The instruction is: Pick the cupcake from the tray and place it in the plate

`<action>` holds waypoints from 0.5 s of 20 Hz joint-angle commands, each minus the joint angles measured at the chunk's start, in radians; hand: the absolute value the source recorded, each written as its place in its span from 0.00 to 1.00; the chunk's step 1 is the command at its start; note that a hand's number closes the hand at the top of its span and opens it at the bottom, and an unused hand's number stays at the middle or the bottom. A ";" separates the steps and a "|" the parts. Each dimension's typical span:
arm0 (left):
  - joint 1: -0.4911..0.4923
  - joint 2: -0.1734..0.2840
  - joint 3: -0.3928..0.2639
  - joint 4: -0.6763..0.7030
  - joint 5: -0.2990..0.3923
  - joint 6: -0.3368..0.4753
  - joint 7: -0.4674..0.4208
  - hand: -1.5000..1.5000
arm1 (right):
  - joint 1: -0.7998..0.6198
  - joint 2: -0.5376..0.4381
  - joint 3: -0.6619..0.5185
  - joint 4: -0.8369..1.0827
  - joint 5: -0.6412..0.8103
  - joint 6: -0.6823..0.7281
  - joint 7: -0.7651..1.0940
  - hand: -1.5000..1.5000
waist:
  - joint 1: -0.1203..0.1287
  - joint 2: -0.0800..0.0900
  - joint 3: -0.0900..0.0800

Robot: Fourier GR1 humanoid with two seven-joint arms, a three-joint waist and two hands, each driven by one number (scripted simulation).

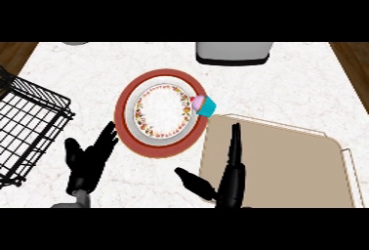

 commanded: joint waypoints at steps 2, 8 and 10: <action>-0.040 0.015 0.034 -0.005 0.019 -0.001 0.035 0.50 | 0.176 -0.020 0.075 -0.080 0.056 0.013 -0.060 0.00 | -0.012 -0.004 -0.002; 0.008 -0.018 -0.002 -0.010 -0.010 0.001 -0.006 0.50 | 0.255 0.044 0.029 -0.038 0.106 0.073 -0.113 0.00 | -0.009 -0.003 -0.001; 0.004 -0.011 0.010 0.009 -0.017 0.009 -0.007 0.50 | 0.320 -0.047 0.046 -0.121 0.083 0.059 -0.138 0.00 | -0.011 -0.003 -0.001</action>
